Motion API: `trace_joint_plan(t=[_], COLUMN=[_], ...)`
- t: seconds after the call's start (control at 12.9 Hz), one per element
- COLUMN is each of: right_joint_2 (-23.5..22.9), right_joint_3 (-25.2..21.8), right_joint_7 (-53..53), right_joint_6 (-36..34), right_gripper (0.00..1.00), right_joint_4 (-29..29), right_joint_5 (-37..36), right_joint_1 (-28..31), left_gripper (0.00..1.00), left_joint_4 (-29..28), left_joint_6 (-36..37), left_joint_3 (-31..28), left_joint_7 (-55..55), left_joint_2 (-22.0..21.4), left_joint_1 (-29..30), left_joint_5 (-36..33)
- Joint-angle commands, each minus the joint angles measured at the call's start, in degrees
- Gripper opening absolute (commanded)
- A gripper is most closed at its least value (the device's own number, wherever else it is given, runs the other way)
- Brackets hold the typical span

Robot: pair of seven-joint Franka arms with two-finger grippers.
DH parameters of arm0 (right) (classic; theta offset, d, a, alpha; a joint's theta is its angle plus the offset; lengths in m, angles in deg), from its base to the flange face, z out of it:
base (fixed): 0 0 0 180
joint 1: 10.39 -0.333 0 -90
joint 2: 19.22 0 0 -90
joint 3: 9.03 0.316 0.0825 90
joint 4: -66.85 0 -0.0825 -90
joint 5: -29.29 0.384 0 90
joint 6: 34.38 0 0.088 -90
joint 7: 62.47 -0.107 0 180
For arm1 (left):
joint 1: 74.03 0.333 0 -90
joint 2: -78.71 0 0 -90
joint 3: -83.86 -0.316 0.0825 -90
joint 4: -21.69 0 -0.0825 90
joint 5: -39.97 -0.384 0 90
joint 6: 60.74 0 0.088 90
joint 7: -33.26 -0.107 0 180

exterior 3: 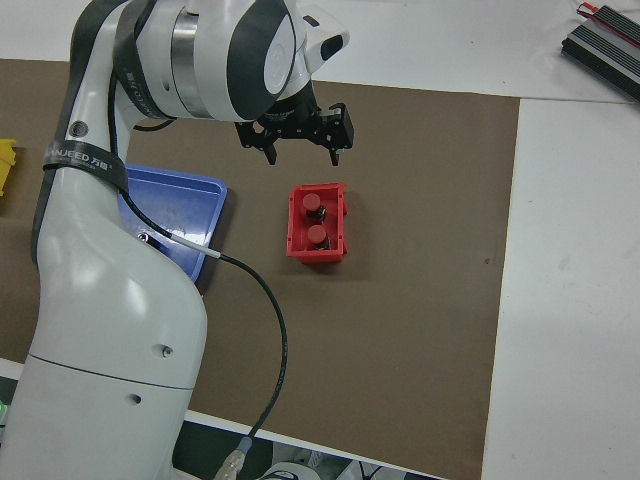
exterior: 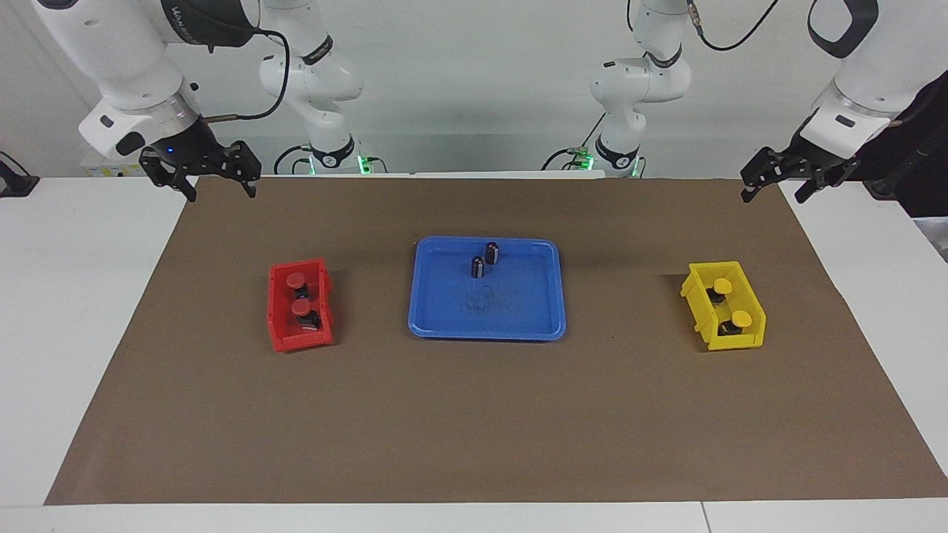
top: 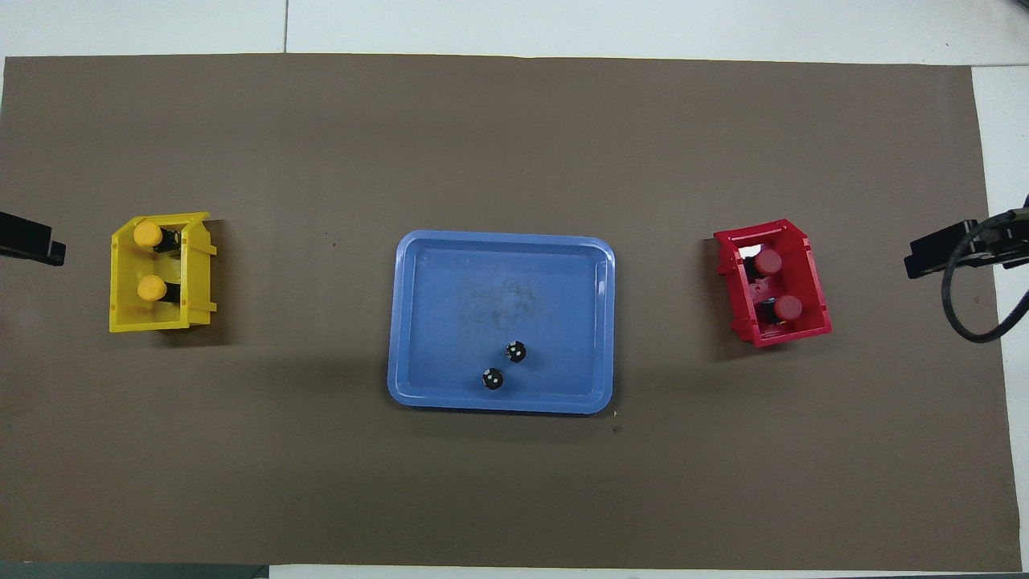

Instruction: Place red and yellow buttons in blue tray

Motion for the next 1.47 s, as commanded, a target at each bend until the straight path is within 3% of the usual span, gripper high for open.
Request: trace_joint_plan(t=[0.0, 0.93, 1.39], right_joint_2=[1.22, 0.44, -3.69], right_joint_3=[0.11, 0.19, 1.86], right_joint_7=[-0.80, -0.71, -7.04], right_joint_6=[0.00, 1.15, 8.06], right_gripper=[1.00, 1.00, 1.00], right_joint_4=[-1.24, 0.86, 0.96], right_joint_5=[0.89, 0.71, 0.98], right_joint_1=[0.22, 0.22, -3.20], left_gripper=[1.00, 1.00, 1.00], left_joint_4=[-1.29, -1.29, -1.29], left_joint_6=[0.33, 0.33, 0.33], left_joint_3=[0.49, 0.49, 0.49], left_joint_7=[0.36, 0.36, 0.36], left_joint_2=[-1.27, -1.27, -1.27], left_joint_1=[0.61, 0.61, 0.61], left_joint_5=[-1.12, -1.12, -1.12])
